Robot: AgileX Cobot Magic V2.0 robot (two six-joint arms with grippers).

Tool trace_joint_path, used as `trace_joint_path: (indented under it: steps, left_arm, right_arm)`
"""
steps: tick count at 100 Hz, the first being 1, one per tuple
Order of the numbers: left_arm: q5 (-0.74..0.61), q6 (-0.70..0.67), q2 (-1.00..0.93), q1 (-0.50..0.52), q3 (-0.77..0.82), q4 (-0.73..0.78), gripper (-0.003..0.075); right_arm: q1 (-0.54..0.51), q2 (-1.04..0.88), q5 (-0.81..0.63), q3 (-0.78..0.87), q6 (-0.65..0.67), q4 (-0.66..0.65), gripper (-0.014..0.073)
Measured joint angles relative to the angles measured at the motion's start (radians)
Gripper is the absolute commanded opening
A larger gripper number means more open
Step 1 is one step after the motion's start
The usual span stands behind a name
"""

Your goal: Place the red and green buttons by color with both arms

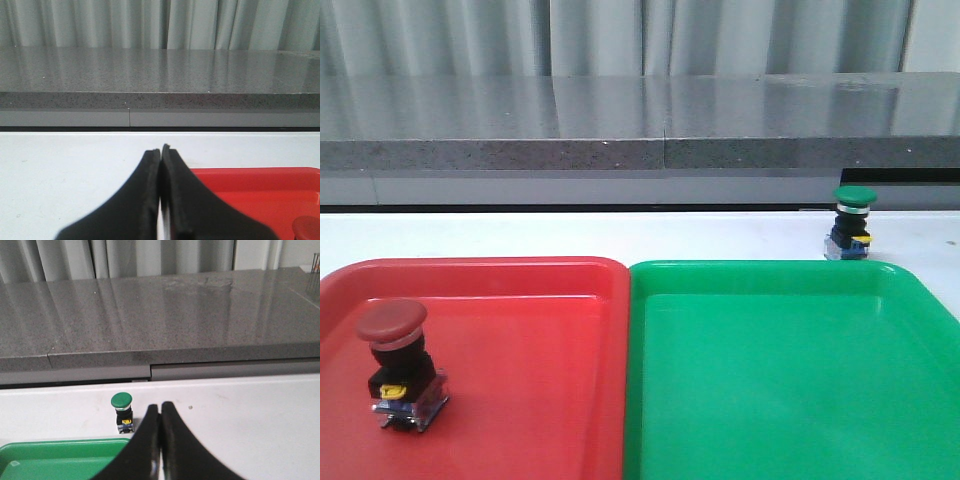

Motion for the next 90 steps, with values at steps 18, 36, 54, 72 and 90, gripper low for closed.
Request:
trace_joint_path:
  steps: [18, 36, 54, 72, 90]
  left_arm:
    - [0.0, 0.0, 0.0, 0.0, 0.0, 0.0, -0.002]
    - [0.0, 0.002, 0.0, 0.0, 0.0, 0.0, -0.002]
    - [0.0, 0.002, 0.0, 0.0, 0.0, 0.0, -0.002]
    - [0.0, 0.002, 0.0, 0.0, 0.0, 0.0, -0.002]
    - [0.0, 0.002, 0.0, 0.0, 0.0, 0.0, -0.002]
  right_arm:
    - [0.0, 0.21, 0.031, -0.092, 0.0, 0.0, -0.0064]
    - [0.0, 0.417, 0.065, -0.2, 0.0, 0.004, -0.0059]
    - [0.0, 0.592, 0.102, -0.289, 0.0, 0.051, 0.0119]
    - [0.032, 0.747, 0.116, -0.363, 0.0, 0.071, 0.0447]
    - [0.085, 0.91, 0.144, -0.459, 0.0, 0.074, 0.062]
